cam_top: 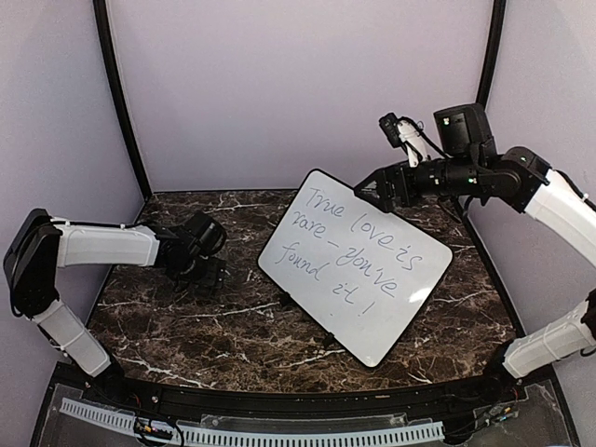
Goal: Erase the whiteboard
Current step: Pick up the whiteboard eraser from the center of the board.
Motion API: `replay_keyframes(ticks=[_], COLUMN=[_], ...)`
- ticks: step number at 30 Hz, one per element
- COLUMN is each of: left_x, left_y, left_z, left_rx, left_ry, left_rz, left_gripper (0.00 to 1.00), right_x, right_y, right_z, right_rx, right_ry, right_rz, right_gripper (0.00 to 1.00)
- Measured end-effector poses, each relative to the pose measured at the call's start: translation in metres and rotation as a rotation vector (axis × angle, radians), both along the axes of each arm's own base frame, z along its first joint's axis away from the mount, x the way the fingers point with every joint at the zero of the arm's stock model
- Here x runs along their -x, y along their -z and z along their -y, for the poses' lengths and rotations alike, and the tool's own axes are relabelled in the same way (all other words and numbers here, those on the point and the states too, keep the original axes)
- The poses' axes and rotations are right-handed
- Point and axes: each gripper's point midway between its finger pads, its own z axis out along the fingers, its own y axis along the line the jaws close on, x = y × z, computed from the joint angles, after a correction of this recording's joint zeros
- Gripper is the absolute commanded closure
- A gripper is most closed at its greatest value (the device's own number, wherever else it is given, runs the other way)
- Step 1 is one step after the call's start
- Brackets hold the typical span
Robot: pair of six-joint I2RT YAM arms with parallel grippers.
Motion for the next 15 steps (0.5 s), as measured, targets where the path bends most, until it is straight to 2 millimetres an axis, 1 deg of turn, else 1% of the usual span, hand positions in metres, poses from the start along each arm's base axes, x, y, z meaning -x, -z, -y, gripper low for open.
replay_keyframes(ticks=[4,10,15], left_x=[-0.002,-0.005,-0.006], left_y=[0.009,0.030,0.036], left_z=[-0.002,-0.002,0.002], left_rx=[-0.015,-0.019,-0.001], left_ry=[0.000,-0.002,0.003], left_rz=[-0.017,-0.059,-0.069], left_gripper=[0.24,0.35,0.45], right_x=[0.002,0.004,0.007], right_y=[-0.004,-0.003,-0.005], right_z=[0.000,0.001,0.004], right_rx=[-0.011,-0.011,-0.016], right_ry=[-0.004,-0.005,-0.006], right_rz=[0.011,0.012,0.021], right_gripper=[0.01,0.01,0.01])
